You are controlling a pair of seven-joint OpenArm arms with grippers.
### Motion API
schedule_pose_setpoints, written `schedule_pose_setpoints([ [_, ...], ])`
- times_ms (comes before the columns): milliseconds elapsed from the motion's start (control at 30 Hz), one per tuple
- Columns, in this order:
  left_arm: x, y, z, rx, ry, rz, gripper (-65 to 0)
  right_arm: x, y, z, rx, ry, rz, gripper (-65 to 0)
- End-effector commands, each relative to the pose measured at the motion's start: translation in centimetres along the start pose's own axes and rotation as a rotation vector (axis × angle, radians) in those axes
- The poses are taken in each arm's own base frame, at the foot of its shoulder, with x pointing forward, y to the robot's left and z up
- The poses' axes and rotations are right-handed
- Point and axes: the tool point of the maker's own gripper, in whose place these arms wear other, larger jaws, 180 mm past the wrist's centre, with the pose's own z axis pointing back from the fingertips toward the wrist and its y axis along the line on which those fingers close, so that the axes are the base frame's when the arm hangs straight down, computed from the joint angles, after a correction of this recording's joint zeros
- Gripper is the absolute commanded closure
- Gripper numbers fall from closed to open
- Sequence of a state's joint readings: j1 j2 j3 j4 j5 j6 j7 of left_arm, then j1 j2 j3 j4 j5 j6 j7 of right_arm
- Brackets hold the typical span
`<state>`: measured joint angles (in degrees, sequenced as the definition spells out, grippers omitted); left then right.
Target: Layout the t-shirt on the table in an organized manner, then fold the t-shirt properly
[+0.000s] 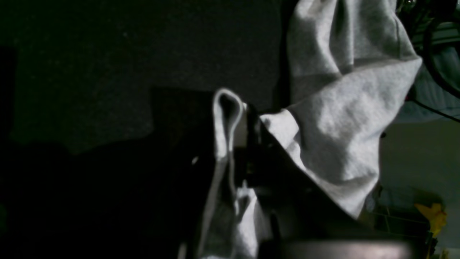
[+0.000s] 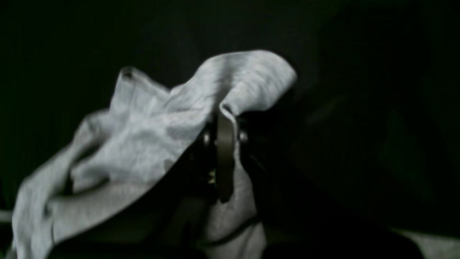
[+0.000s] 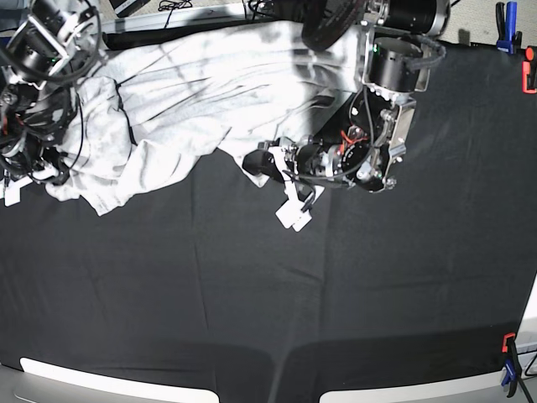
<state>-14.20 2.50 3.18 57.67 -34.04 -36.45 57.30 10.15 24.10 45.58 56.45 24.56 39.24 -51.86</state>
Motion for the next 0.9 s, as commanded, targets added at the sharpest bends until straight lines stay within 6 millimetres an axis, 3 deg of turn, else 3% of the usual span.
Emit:
schedule_pose_setpoints([
  [0,2.4,-0.1,0.5,0.001,-0.040,-0.030,0.0,3.3,-0.2,1.6,0.000,-0.074,0.043,0.0],
  [233,8.4,-0.1,3.6,-0.005,-0.106,-0.114,0.0,11.8,0.8,8.7,-0.009,-0.228,0.219,0.0],
  [467,14.3,-2.0,11.1,0.007,-0.262,-0.288,0.0,18.7,4.4,16.5,-0.031,-0.381,0.470,0.0],
  [567,15.1,-3.4,13.8,0.060,-0.272,-0.421,0.0,20.4,5.9,18.9,-0.089,-0.425,0.580,0.0],
  [733,16.9,-6.8,18.9,0.189,-0.326,-0.679,0.0,21.7,7.3,21.2,-0.149,-0.462,0.685,0.0],
  [867,17.9,-7.5,22.0,0.347,-0.353,-0.792,0.0,22.9,8.1,22.8,-0.143,-0.498,0.727,0.0],
])
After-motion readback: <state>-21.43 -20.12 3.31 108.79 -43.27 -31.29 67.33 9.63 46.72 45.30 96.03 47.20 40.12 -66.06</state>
